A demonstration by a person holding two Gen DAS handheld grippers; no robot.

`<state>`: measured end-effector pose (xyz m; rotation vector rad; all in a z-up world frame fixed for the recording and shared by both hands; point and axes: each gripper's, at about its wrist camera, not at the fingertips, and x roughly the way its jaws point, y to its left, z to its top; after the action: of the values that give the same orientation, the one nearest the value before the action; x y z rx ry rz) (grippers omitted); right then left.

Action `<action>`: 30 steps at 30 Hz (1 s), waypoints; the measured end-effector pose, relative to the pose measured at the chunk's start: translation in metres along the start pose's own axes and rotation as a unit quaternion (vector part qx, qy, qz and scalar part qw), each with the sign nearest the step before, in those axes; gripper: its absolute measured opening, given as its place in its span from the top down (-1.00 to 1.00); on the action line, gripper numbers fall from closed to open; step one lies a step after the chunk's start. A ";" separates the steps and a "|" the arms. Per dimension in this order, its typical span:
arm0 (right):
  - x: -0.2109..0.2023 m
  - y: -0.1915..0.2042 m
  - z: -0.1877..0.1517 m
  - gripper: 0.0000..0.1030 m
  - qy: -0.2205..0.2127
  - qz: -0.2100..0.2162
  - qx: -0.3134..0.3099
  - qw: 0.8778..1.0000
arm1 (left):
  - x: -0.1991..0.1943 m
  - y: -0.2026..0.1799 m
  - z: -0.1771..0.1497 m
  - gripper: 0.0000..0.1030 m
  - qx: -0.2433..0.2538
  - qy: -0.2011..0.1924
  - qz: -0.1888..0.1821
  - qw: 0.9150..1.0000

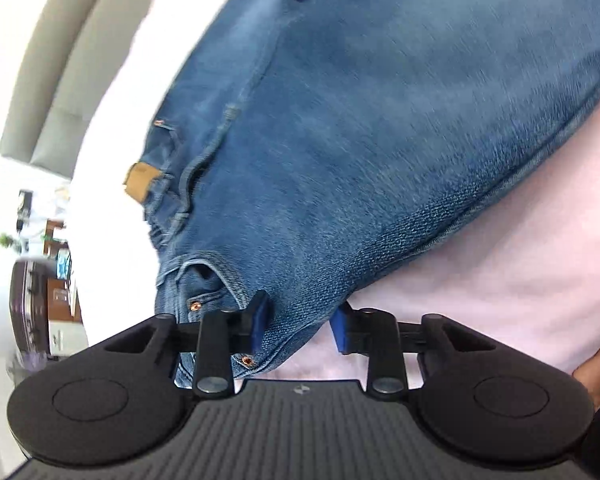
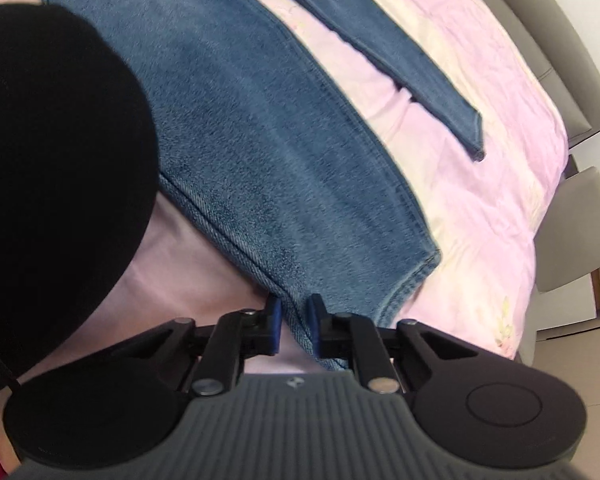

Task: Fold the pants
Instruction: 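Grasp the jeans waistband with the left gripper while the right gripper grasps a leg hem, then lift and lay one jeans leg over the other with both grippers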

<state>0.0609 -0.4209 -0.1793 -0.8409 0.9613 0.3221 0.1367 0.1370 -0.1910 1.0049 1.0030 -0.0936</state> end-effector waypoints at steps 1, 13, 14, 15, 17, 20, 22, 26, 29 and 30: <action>-0.004 -0.005 0.001 0.91 -0.005 -0.004 0.002 1.000 | -0.005 0.005 0.001 0.33 -0.013 -0.002 -0.001 1.000; -0.038 -0.068 0.049 1.00 -0.039 -0.077 0.027 0.996 | -0.048 0.094 0.040 0.41 -0.151 -0.041 -0.004 0.988; -0.039 -0.074 0.055 1.00 -0.041 -0.082 0.031 0.995 | -0.049 0.101 0.043 0.41 -0.160 -0.044 -0.003 0.986; -0.040 -0.081 0.060 1.00 -0.043 -0.085 0.033 0.995 | -0.051 0.107 0.046 0.41 -0.169 -0.046 -0.004 0.985; -0.039 -0.096 0.072 1.00 -0.044 -0.091 0.036 0.994 | -0.051 0.121 0.053 0.41 -0.186 -0.048 -0.006 0.981; -0.036 -0.120 0.096 1.00 -0.044 -0.100 0.035 0.993 | -0.046 0.145 0.069 0.41 -0.213 -0.047 -0.010 0.976; -0.030 -0.139 0.115 1.00 -0.044 -0.105 0.040 0.993 | -0.042 0.159 0.081 0.42 -0.222 -0.043 -0.010 0.974; -0.005 -0.175 0.157 1.00 -0.035 -0.112 0.043 0.992 | -0.022 0.182 0.115 0.42 -0.229 -0.022 -0.002 0.973; 0.028 -0.198 0.189 1.00 -0.023 -0.110 0.043 0.993 | 0.001 0.193 0.141 0.42 -0.234 -0.004 0.007 0.972; 0.041 -0.205 0.199 1.00 -0.019 -0.108 0.043 0.993 | 0.011 0.198 0.149 0.42 -0.239 0.003 0.007 0.971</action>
<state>0.3213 -0.4093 -0.0545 -0.8491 0.8345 0.1087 0.3379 0.1435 -0.0461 0.5708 0.9627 0.1587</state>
